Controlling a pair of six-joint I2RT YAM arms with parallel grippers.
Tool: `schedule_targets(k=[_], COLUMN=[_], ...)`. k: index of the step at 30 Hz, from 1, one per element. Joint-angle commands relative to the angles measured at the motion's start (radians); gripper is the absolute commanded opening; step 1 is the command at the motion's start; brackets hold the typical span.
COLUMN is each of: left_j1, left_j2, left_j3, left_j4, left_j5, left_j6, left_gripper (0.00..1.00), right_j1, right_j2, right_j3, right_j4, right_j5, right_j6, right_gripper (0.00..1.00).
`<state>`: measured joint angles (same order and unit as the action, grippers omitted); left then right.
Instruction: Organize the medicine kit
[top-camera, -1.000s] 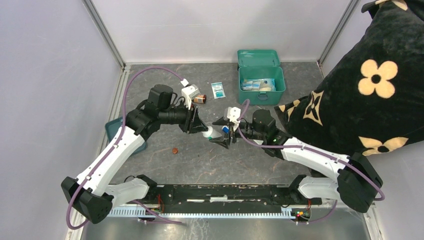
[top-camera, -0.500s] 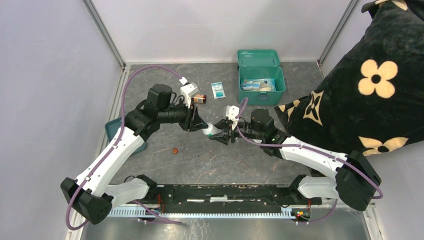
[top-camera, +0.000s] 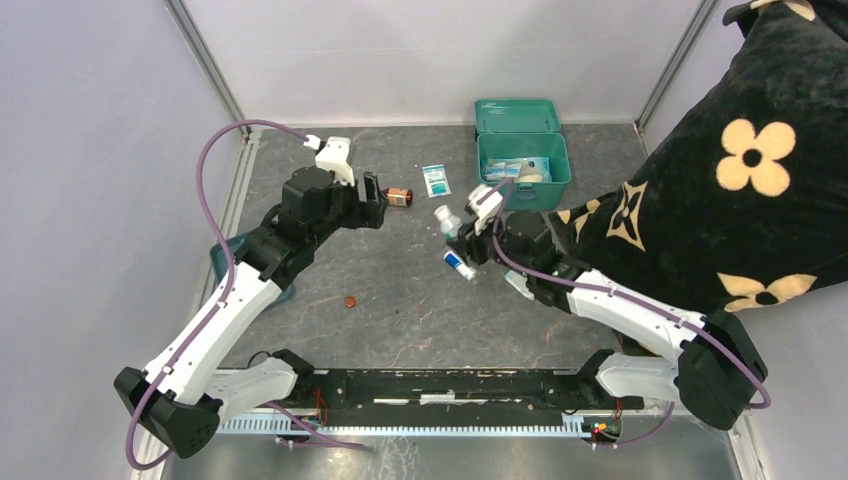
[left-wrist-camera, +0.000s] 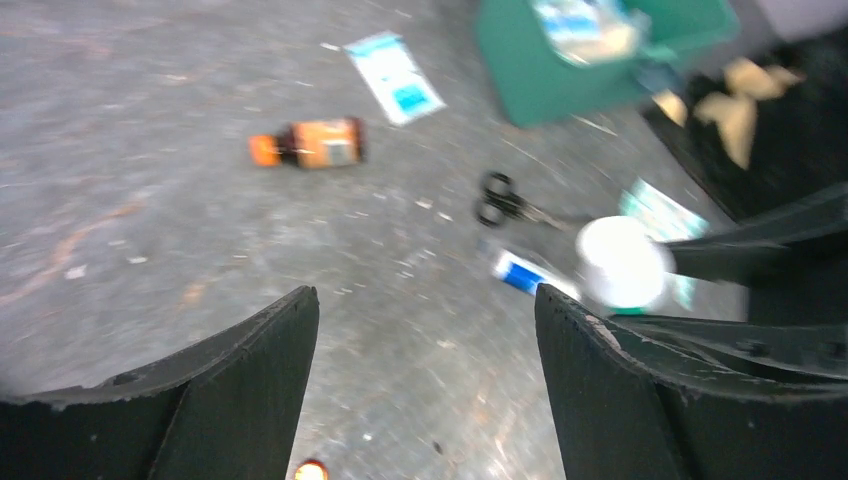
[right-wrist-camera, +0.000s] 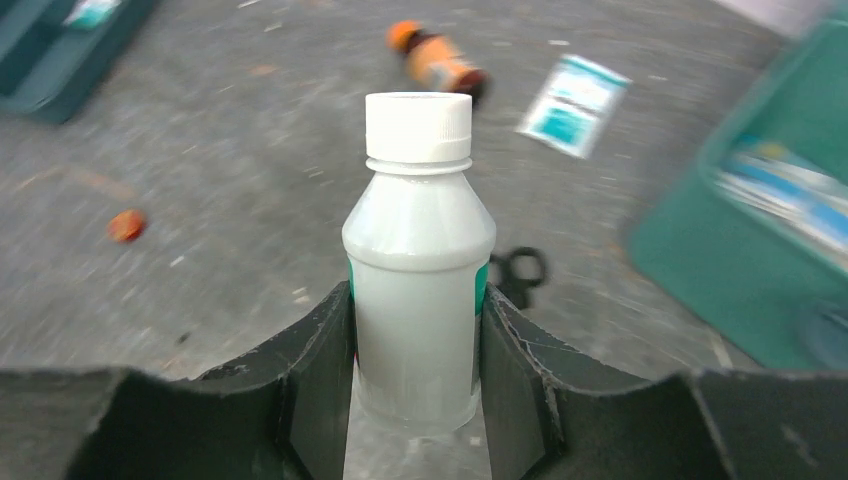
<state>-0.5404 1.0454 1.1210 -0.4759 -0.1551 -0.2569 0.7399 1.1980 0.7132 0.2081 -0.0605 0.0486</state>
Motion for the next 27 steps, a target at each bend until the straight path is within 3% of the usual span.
schedule_targets(k=[1, 4, 7, 13, 27], left_j1=[-0.001, -0.001, -0.001, -0.001, 0.000], left_j2=[-0.007, 0.001, 0.010, 0.004, 0.011], left_j3=[-0.071, -0.117, -0.116, -0.129, -0.151], left_j4=[0.054, 0.075, 0.071, 0.058, 0.051], left_j5=[-0.280, -0.293, -0.281, -0.292, -0.288], left_j6=[-0.024, -0.008, 0.004, 0.002, -0.024], left_gripper=[0.85, 0.85, 0.84, 0.81, 0.79], right_j1=[-0.142, -0.241, -0.321, -0.410, -0.500], right_j2=[0.017, 0.099, 0.194, 0.367, 0.771], right_j3=[0.151, 0.261, 0.381, 0.549, 0.957], right_j4=[-0.036, -0.124, -0.197, -0.265, -0.446], right_j5=[0.154, 0.144, 0.135, 0.102, -0.039], right_j6=[0.090, 0.100, 0.104, 0.158, 0.191], right_gripper=[0.07, 0.09, 0.17, 0.16, 0.15])
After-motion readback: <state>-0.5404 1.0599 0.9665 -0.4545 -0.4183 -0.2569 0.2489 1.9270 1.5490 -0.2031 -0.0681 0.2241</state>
